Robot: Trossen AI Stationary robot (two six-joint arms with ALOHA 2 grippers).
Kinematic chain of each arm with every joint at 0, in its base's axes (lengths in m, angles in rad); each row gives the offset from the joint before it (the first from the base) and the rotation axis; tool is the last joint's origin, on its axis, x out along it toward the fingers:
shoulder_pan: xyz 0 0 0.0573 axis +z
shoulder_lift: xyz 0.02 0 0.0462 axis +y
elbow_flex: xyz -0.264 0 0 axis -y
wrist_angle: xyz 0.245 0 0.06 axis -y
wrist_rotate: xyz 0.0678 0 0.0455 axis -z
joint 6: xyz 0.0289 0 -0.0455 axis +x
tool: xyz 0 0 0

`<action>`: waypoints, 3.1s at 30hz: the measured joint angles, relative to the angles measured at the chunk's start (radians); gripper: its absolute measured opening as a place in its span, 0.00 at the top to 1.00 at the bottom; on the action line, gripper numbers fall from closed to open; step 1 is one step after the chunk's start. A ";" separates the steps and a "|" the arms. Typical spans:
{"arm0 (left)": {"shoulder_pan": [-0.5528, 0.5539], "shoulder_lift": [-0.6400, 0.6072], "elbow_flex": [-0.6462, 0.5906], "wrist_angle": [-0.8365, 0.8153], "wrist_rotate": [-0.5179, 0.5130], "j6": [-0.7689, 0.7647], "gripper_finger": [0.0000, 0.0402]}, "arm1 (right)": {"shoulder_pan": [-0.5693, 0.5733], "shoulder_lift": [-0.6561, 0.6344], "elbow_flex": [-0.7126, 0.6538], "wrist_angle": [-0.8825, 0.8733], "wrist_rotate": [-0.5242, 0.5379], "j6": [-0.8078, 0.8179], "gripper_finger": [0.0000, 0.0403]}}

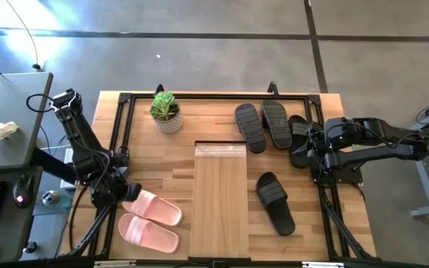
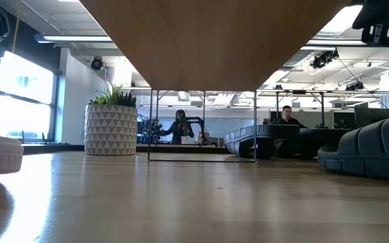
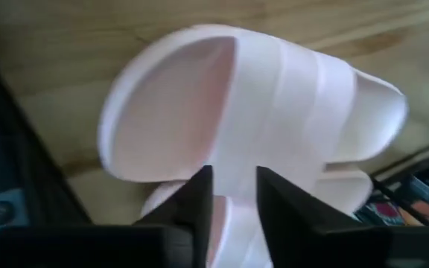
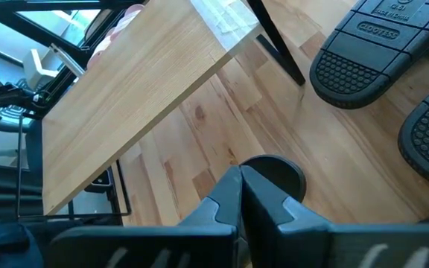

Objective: Pick and place slides into the shelf
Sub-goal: Put the top pink slipper on the shelf

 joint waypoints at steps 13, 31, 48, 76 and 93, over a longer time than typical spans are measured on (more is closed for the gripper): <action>0.000 0.002 0.000 -0.059 -0.066 0.014 0.45 | 0.000 0.000 0.000 0.000 0.000 0.000 1.00; 0.000 0.127 -0.001 0.037 -0.064 0.011 0.56 | 0.000 0.000 0.000 0.012 0.000 0.008 1.00; 0.000 0.248 -0.001 0.222 -0.077 0.027 0.58 | 0.000 0.000 0.000 0.019 0.000 0.005 1.00; 0.000 0.363 -0.001 0.290 -0.249 0.079 0.95 | 0.000 0.000 0.000 0.023 0.001 0.006 1.00; -0.002 0.290 -0.001 0.218 -0.162 0.059 0.80 | 0.000 0.000 0.000 0.023 -0.004 0.034 1.00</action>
